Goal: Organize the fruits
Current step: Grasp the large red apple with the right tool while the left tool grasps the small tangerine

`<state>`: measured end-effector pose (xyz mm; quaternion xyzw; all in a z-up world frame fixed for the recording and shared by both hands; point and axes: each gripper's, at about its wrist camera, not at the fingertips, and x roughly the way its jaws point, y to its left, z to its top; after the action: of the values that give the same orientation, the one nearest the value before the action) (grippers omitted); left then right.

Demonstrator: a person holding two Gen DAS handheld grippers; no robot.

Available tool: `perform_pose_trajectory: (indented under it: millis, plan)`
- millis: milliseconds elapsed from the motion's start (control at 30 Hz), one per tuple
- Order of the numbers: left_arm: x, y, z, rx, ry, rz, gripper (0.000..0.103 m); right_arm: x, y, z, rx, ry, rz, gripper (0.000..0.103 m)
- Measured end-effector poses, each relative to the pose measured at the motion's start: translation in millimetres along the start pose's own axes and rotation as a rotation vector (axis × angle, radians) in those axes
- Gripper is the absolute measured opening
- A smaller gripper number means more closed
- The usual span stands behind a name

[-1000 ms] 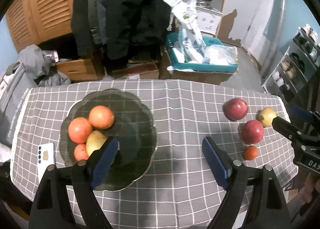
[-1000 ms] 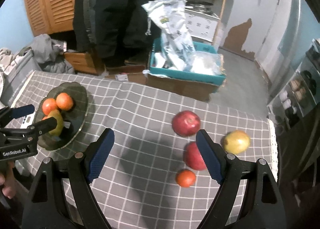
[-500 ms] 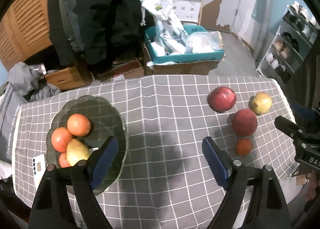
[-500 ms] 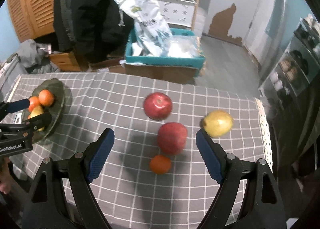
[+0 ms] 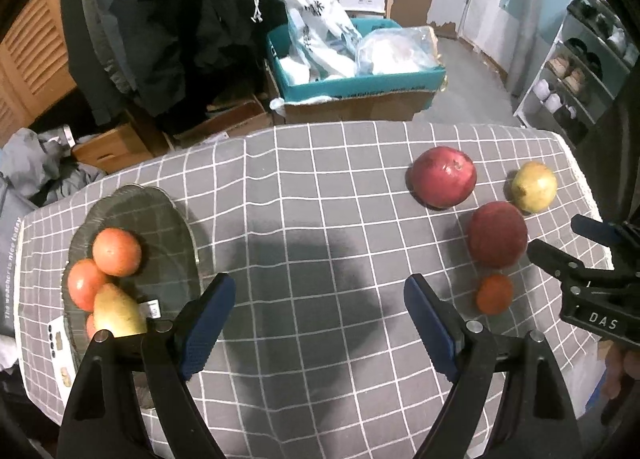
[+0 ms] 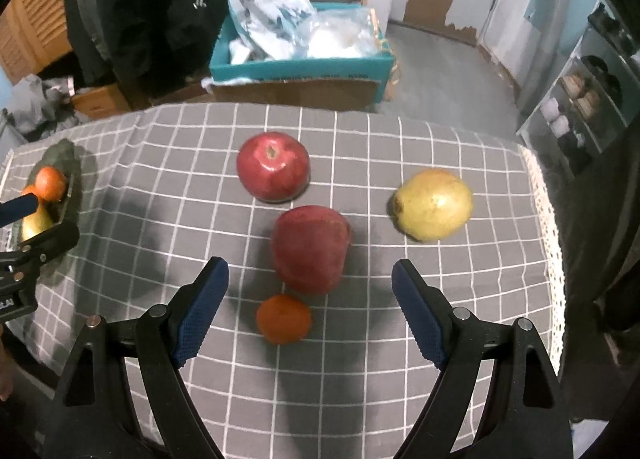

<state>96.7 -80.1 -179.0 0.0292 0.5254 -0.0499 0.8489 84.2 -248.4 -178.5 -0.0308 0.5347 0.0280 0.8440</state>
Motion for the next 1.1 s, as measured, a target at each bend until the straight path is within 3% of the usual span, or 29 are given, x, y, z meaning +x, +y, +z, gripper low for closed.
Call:
perform_pose_trajectory:
  millis: [533,733,800,1100]
  plan:
    - [62,-5,7,-0.030,0.084,0.001,0.087,74,-2,6,0.034,0.108,0.020,0.084]
    - [73,-8,8,-0.028,0.099,0.004,0.087,84,-7,9,0.065,0.116,0.043,0.083]
    - [75,-10,7,-0.025,0.105,0.002,0.087,87,-9,10,0.075,0.123,0.053,0.073]
    - [74,-26,8,0.001,0.105,-0.022,0.087,78,-17,7,0.098,0.100,0.044,0.071]
